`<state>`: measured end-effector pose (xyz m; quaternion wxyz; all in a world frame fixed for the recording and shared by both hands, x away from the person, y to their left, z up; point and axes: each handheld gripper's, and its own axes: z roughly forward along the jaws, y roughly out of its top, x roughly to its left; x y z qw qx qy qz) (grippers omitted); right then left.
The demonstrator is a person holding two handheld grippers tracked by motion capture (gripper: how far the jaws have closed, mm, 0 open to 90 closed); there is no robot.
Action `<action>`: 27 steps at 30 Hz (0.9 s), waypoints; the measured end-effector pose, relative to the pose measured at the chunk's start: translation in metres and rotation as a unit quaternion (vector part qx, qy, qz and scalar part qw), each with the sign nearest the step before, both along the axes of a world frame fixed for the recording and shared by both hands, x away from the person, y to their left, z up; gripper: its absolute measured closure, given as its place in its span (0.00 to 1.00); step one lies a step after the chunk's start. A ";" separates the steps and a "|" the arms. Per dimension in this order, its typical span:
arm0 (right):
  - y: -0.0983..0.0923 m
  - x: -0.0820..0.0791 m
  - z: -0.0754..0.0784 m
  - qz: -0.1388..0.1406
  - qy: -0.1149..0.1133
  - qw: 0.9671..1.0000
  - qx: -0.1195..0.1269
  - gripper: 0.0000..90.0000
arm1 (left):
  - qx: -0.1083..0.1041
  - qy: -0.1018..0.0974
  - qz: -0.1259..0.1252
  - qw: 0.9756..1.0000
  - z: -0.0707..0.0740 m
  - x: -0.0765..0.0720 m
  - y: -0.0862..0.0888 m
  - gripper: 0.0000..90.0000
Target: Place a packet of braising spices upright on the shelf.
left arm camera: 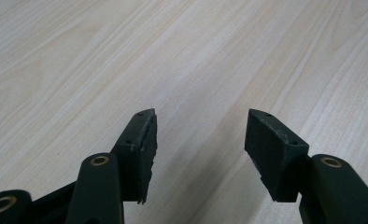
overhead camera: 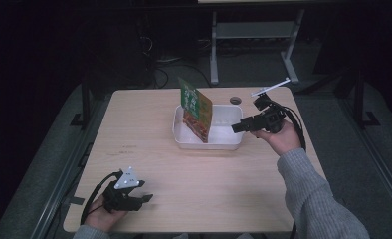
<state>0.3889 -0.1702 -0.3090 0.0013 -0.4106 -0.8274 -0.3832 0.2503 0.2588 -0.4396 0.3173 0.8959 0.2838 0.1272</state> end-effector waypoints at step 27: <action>-0.030 -0.026 -0.031 -0.009 0.016 1.000 0.012 0.50 | 0.000 0.000 0.002 1.000 0.000 0.000 0.000 0.47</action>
